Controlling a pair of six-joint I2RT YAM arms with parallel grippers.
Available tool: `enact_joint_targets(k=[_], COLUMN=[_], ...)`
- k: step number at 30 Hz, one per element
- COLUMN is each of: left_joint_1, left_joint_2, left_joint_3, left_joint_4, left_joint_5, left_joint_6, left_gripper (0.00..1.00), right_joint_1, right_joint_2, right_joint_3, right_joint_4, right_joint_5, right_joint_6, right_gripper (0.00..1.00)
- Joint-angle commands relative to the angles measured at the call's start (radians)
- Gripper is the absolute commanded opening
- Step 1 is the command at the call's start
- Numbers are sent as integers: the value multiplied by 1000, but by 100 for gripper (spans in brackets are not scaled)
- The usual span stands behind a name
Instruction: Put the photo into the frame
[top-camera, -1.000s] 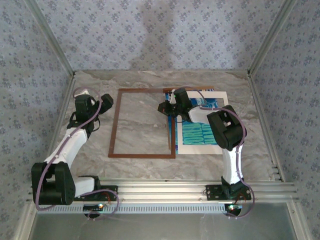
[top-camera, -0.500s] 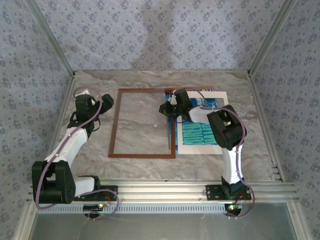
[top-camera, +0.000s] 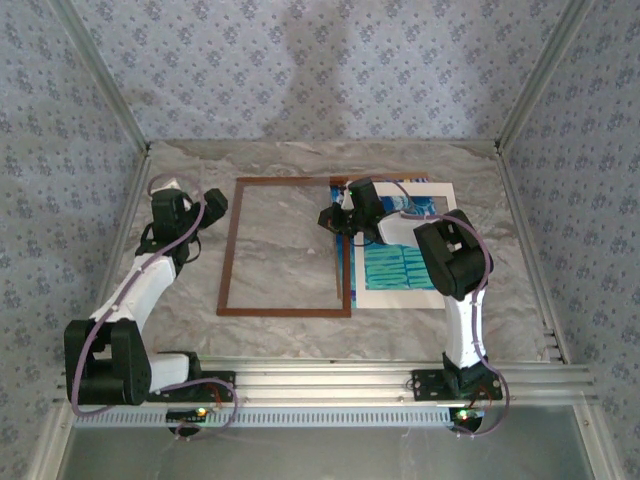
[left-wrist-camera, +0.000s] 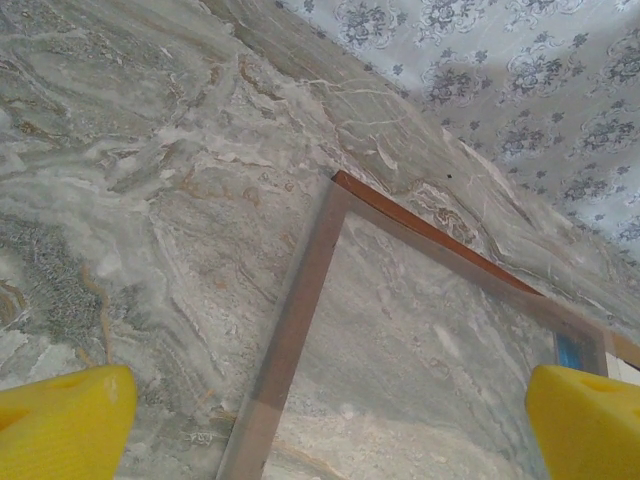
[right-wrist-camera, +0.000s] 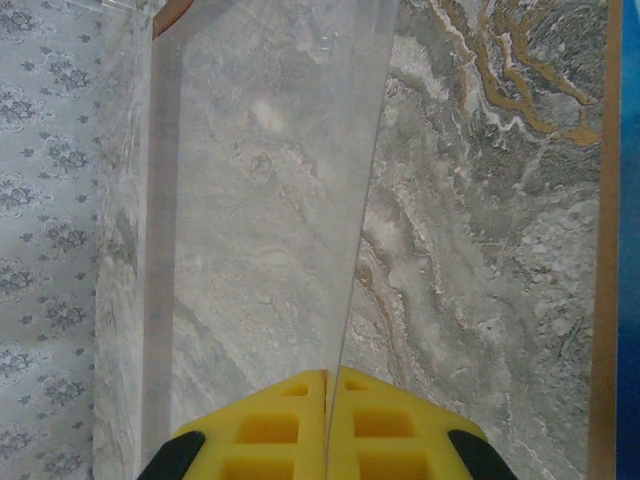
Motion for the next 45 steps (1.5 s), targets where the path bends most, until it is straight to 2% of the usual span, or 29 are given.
enact_joint_targets(k=[1,30,45], left_joint_1=[-8,-10,-10], left_joint_2=[2,29,37], left_joint_3=[-11,-7,-7], left_joint_4=[23,30,31], left_joint_5=[18,22,22], left_joint_6=[15,20,28], left_gripper=[100,100,99], right_joint_1=[-1,11,-4], right_joint_2=[24,30,11], right_joint_3=[14,95,93], right_joint_4=[-41,-242,-242], right_joint_5=[-33,32,34], right_joint_6=[-10,-56,-71], right_gripper=[0,0,0])
